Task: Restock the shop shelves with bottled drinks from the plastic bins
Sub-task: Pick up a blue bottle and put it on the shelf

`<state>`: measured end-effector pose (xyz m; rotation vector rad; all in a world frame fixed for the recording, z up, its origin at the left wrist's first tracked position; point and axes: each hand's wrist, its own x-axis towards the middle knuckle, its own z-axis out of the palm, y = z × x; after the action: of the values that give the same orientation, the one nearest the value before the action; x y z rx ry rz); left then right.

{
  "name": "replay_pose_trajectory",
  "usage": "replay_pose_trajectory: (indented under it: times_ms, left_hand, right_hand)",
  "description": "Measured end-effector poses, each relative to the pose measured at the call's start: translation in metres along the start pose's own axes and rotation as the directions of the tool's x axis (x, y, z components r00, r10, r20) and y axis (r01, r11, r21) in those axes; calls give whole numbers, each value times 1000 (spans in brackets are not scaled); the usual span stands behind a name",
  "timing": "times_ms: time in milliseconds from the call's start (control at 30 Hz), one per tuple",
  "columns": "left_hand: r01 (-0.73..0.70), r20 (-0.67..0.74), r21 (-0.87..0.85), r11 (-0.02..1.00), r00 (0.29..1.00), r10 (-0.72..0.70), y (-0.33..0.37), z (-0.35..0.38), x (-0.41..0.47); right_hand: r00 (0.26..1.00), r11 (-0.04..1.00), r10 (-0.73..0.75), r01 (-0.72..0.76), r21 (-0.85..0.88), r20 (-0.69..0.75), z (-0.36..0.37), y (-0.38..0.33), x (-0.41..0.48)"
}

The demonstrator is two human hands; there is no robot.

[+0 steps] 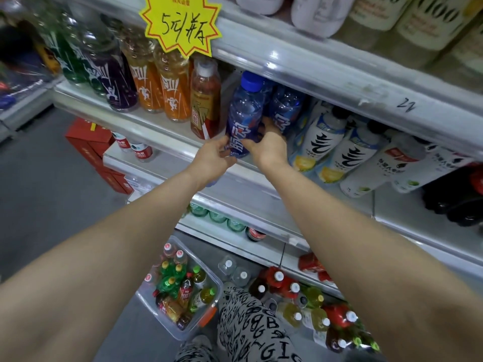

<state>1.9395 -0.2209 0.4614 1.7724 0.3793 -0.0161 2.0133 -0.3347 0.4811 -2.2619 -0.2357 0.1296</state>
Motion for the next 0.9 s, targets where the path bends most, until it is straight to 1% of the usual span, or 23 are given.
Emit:
replay_pose_trajectory:
  times_ms: [100,267,367,467,567,667,767,900]
  left_hand:
    - [6,-6,41,999,1000,-5,5,1,-14]
    - [-47,-16,38,998,999,48,20,11,-48]
    - [-67,-15,28,997,998,67,29,27,-70]
    - [-97,42,20,995,994,96,38,47,-93]
    - [-151,96,36,988,985,147,47,71,-113]
    - [-173,164,44,984,973,164,55,100,-129]
    - [-210,235,64,976,953,190,65,135,-142]
    - [-250,309,74,965,926,216,76,193,-161]
  right_hand:
    - [1000,999,28,-28,38,4,-12,2,-15]
    - [998,990,53,-57,129,32,-37,10,-50]
    - [999,991,44,-47,123,31,-54,21,-75]
    - [996,987,81,-83,136,21,-75,33,-101]
    - [994,981,106,-101,166,-24,-100,50,-126]
    - [985,972,157,-141,190,-69,-129,68,-150]
    - [971,964,210,-186,192,-113,-162,91,-176]
    - [954,961,231,-192,200,-190,-207,135,-212]
